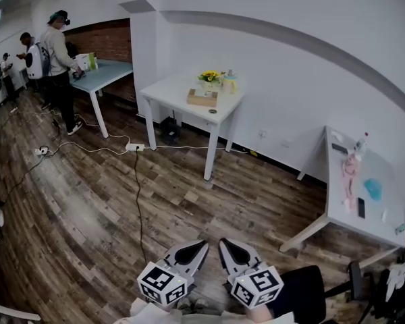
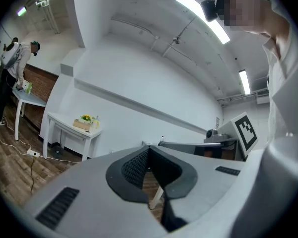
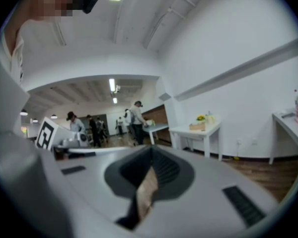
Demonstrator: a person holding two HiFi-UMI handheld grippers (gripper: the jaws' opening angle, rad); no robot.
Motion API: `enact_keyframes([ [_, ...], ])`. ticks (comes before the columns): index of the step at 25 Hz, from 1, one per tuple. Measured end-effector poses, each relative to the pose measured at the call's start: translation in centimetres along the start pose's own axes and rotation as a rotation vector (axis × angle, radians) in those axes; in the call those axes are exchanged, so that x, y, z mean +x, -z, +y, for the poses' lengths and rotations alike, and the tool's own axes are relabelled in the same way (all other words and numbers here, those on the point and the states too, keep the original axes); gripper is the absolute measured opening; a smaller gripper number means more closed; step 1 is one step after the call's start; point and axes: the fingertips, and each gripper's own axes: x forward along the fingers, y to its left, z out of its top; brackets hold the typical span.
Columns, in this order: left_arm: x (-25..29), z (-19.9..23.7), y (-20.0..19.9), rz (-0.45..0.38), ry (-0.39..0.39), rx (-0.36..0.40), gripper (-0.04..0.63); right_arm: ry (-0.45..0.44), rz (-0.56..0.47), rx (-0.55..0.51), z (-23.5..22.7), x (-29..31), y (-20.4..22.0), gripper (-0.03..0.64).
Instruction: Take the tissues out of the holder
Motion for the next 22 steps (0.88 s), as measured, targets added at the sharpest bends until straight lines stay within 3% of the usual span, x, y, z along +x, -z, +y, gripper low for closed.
enact_keyframes([
  [22,5.7,4.2,0.7,0.005,-0.095,-0.028,0.014,-0.039,0.044,0.008,-6.1,2.7,0.5,0.011],
])
